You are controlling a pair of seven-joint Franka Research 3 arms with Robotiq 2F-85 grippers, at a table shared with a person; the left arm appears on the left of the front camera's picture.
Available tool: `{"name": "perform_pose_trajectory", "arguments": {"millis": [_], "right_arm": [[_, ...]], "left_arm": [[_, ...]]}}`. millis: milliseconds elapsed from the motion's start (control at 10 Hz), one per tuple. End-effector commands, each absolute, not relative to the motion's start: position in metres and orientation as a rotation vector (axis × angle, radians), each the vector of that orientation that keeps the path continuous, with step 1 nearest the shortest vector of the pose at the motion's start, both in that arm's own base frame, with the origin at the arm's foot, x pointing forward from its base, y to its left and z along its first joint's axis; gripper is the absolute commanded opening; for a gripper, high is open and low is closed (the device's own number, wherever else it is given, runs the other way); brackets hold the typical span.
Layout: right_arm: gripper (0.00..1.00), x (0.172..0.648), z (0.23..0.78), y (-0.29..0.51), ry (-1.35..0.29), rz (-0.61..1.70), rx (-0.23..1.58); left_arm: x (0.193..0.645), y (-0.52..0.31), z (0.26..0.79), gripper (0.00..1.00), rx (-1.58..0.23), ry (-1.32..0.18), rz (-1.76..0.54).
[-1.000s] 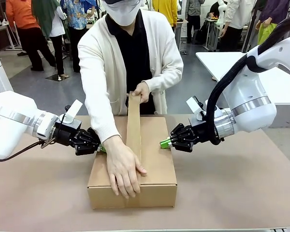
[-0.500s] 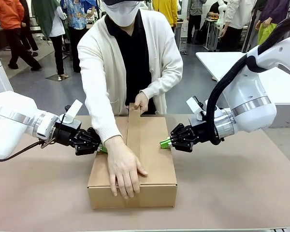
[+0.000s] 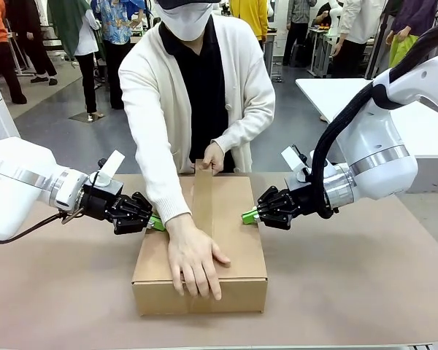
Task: Wrap the clocks to prevent damage.
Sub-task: After the human seals the box with tape, release both hands from the side flaps of the Package Box.
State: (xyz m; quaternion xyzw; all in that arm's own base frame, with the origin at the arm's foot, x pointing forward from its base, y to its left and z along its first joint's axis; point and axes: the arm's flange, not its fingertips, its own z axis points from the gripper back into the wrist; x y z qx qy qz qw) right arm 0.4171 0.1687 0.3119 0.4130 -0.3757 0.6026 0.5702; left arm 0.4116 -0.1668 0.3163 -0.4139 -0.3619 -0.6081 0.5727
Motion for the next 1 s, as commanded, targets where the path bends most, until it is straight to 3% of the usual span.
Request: {"name": "perform_pose_trajectory", "arguments": {"millis": [0, 900], "right_arm": [[0.01, 0.416, 0.3083, 0.1694, -0.876, 1.408, 0.969], [0.01, 0.416, 0.3083, 0.1694, -0.876, 1.408, 0.969]], "left_arm": [[0.4114, -0.1667, 0.3122, 0.0, -0.958, -0.849, -1.428], [0.4114, -0.1667, 0.3122, 0.0, -0.958, -0.849, -1.428]]}}
